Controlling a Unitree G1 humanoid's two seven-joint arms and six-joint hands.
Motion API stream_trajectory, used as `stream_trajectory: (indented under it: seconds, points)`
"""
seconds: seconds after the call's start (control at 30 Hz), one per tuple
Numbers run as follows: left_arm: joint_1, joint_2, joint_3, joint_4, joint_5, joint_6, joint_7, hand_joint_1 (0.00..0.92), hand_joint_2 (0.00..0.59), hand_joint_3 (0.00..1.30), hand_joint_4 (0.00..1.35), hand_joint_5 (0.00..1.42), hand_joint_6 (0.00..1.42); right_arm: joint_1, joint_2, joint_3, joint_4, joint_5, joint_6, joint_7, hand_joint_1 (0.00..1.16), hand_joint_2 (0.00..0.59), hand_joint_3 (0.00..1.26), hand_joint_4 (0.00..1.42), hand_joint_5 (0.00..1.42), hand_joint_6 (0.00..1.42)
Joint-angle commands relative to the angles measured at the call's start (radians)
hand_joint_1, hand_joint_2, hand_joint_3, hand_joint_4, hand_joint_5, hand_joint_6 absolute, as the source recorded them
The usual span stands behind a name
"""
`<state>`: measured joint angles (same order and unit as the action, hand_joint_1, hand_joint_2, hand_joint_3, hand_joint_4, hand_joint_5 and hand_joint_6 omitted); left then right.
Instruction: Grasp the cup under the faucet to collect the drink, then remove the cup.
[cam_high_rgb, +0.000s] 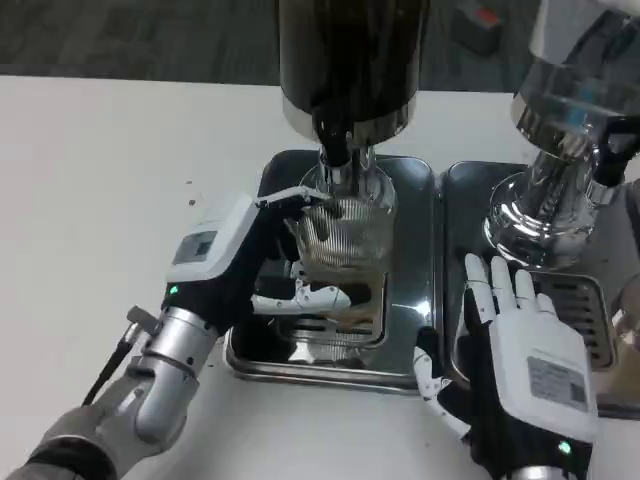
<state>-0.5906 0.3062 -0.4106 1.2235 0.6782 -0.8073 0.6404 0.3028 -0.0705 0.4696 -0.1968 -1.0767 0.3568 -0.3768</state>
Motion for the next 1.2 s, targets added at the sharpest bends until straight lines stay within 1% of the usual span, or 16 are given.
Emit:
stream_trajectory:
  seconds: [0.03,0.1,0.13,0.2,0.33,0.43,0.47,0.5,0.63,0.67,0.77,0.87,0.97,1.03,1.1,1.2]
  points:
    - [-0.011,0.010,-0.012,0.007,0.010,0.013,0.031,0.512,0.024,0.45,0.53,0.75,0.80,0.008,0.002,-0.002,-0.009,-0.001,0.005,-0.010,0.46,0.514,0.06,0.00,0.00,0.05]
    - [-0.010,0.017,-0.010,0.006,0.004,0.002,0.022,0.325,0.033,0.39,0.51,0.77,0.78,0.004,0.002,-0.002,-0.007,0.001,0.003,-0.007,0.47,0.517,0.06,0.00,0.00,0.05]
    - [-0.009,0.019,-0.008,0.006,-0.001,-0.005,0.016,0.250,0.026,0.36,0.50,0.76,0.77,0.002,0.002,-0.002,-0.006,0.002,0.003,-0.006,0.47,0.519,0.06,0.00,0.00,0.05]
    - [-0.008,0.023,-0.004,0.005,-0.007,-0.013,0.012,0.193,0.033,0.33,0.47,0.74,0.76,-0.001,0.002,-0.002,-0.004,0.003,0.001,-0.004,0.47,0.521,0.06,0.00,0.00,0.05]
    - [-0.006,0.028,0.000,0.003,-0.013,-0.024,0.012,0.127,0.036,0.30,0.44,0.72,0.74,-0.007,0.000,-0.003,0.001,0.007,-0.002,-0.002,0.47,0.523,0.06,0.00,0.00,0.05]
    - [-0.005,0.029,0.003,0.004,-0.021,-0.031,0.004,0.075,0.015,0.28,0.42,0.71,0.72,-0.010,0.000,-0.005,0.005,0.012,-0.003,-0.004,0.47,0.524,0.06,0.00,0.00,0.05]
    - [-0.004,0.029,0.006,0.005,-0.025,-0.036,-0.001,0.021,0.005,0.28,0.42,0.70,0.69,-0.011,0.000,-0.005,0.006,0.013,-0.003,-0.004,0.47,0.524,0.06,0.00,0.00,0.05]
    - [-0.004,0.029,0.007,0.005,-0.029,-0.039,-0.005,0.004,0.006,0.28,0.41,0.70,0.67,-0.012,0.000,-0.006,0.007,0.014,-0.004,-0.004,0.47,0.524,0.06,0.00,0.00,0.05]
    - [0.013,0.037,0.053,0.005,-0.102,-0.100,-0.070,0.000,0.017,0.26,0.40,0.67,0.61,-0.012,0.000,-0.006,0.007,0.013,-0.003,-0.007,0.47,0.524,0.06,0.00,0.00,0.04]
    - [0.023,0.046,0.065,-0.001,-0.117,-0.113,-0.076,0.000,0.018,0.26,0.38,0.65,0.60,-0.012,0.000,-0.007,0.007,0.013,-0.003,-0.007,0.47,0.524,0.05,0.00,0.00,0.04]
    - [0.051,0.070,0.095,-0.015,-0.151,-0.144,-0.095,0.000,0.031,0.21,0.25,0.50,0.46,-0.013,-0.005,-0.006,0.009,0.009,-0.004,-0.008,0.48,0.520,0.04,0.00,0.00,0.01]
    - [0.078,0.095,0.118,-0.029,-0.170,-0.167,-0.111,0.000,0.036,0.16,0.16,0.41,0.34,-0.018,-0.011,-0.001,0.012,-0.001,-0.001,-0.004,0.48,0.519,0.04,0.00,0.00,0.00]
    - [0.107,0.116,0.151,-0.046,-0.202,-0.194,-0.135,0.000,0.039,0.15,0.14,0.40,0.31,-0.027,-0.022,0.001,0.015,-0.008,0.001,0.004,0.48,0.516,0.04,0.00,0.00,0.00]
    - [0.126,0.120,0.178,-0.058,-0.238,-0.221,-0.162,0.000,0.045,0.14,0.14,0.37,0.27,-0.031,-0.030,0.000,0.016,-0.009,0.001,0.010,0.47,0.512,0.03,0.00,0.00,0.00]
    - [0.154,0.136,0.209,-0.088,-0.283,-0.265,-0.200,0.000,0.048,0.09,0.08,0.30,0.21,-0.036,-0.035,0.001,0.018,-0.014,0.006,0.018,0.46,0.508,0.00,0.00,0.00,0.00]
    - [0.188,0.150,0.245,-0.133,-0.345,-0.314,-0.272,0.000,0.051,0.03,0.01,0.22,0.13,-0.042,-0.041,0.001,0.019,-0.015,0.011,0.031,0.43,0.496,0.00,0.00,0.00,0.00]
